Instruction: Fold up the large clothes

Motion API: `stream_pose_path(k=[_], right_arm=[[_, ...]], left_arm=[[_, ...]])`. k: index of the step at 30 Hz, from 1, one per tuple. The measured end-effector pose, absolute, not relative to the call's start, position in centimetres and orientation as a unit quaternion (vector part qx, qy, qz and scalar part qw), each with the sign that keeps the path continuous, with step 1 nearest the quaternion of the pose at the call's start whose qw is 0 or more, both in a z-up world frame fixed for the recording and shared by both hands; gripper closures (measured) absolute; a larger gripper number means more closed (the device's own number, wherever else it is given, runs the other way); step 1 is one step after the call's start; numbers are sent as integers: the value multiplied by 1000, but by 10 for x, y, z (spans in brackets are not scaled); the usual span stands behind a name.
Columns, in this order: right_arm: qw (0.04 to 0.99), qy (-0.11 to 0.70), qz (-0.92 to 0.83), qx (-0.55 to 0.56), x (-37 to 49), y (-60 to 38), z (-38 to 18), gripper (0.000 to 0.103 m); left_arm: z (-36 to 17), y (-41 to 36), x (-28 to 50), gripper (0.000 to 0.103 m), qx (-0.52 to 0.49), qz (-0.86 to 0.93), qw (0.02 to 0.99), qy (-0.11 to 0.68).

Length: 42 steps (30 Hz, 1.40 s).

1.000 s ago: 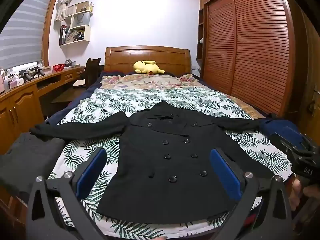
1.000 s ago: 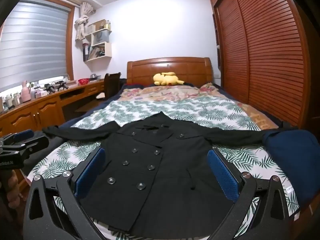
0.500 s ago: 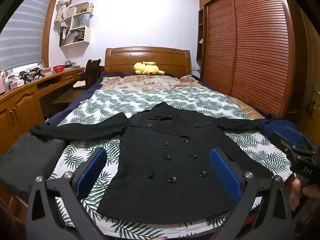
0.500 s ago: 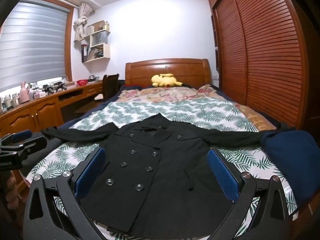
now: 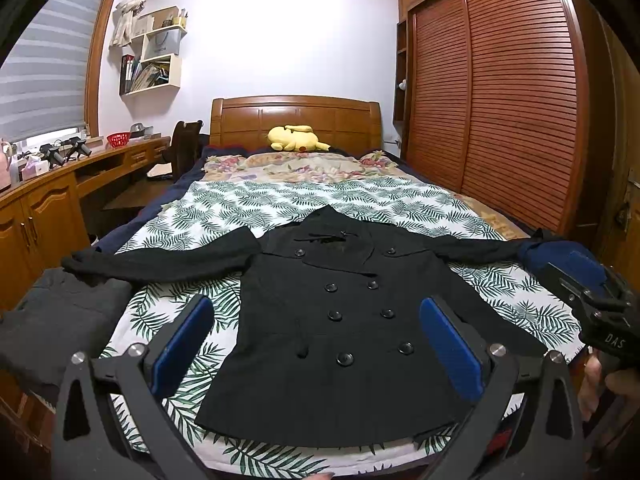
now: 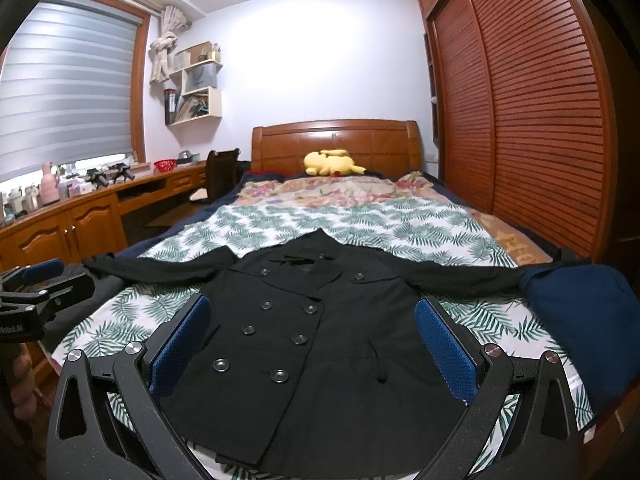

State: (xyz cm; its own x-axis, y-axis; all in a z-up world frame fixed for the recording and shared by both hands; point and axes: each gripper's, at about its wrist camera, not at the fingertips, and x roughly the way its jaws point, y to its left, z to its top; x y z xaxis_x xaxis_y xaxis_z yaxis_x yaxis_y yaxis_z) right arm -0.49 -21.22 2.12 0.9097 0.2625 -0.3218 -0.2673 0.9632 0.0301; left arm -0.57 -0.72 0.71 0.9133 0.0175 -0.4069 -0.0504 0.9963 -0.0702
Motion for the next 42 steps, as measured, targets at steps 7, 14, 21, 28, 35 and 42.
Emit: stream_pose_path(k=[7, 14, 21, 28, 35, 42], right_arm=[[977, 163, 135, -8, -6, -209, 20, 0], [978, 162, 134, -8, -4, -213, 25, 0], [978, 160, 134, -8, -6, -212, 28, 0], [978, 160, 134, -9, -6, -212, 29, 0], [978, 159, 134, -9, -7, -212, 28, 0], [978, 160, 134, -8, -7, -211, 27, 0]], left_arm=[[8, -7, -6, 0, -39, 19, 977, 207], [8, -7, -7, 0, -39, 19, 978, 206], [11, -10, -7, 0, -37, 20, 978, 205], [10, -10, -8, 0, -37, 20, 978, 205], [11, -9, -8, 0, -37, 21, 977, 207], [7, -6, -4, 0, -40, 24, 976, 211]])
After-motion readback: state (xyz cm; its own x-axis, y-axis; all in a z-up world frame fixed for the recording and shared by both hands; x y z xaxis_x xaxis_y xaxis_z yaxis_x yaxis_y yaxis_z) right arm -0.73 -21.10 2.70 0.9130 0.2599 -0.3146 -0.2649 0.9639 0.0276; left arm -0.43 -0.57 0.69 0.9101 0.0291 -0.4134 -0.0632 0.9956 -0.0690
